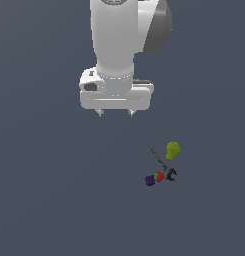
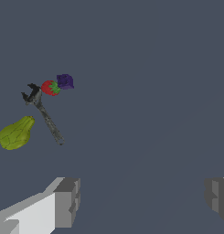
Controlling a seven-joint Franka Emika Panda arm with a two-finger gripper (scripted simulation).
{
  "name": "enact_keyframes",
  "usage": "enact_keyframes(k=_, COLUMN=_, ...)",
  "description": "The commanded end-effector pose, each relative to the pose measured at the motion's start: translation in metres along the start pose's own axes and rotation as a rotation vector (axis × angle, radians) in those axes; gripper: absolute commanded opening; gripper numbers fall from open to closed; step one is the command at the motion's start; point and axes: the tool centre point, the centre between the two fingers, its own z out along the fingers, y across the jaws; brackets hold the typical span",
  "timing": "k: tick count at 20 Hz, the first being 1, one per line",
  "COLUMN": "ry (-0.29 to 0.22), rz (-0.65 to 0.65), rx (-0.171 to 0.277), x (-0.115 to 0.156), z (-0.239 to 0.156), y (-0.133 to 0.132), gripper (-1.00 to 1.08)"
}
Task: Pick up a designated object from a clutter of objects.
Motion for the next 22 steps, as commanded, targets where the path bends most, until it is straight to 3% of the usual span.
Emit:
enact_keyframes(k=1, ry=0.0, rz=0.0, rx=0.0, x=0.0, z=0.0, y=0.0, gripper=1.0)
enact_keyframes(k=10, ry=-0.021, rz=-0.068, rx=-0.019, x=-0.005, z=0.0, y=-0.016, gripper=1.0)
enact_keyframes(k=22, ry=-0.02, rz=-0.055, rx=-0.019, x=-0.004, z=0.003, y=-0.018, gripper=1.0)
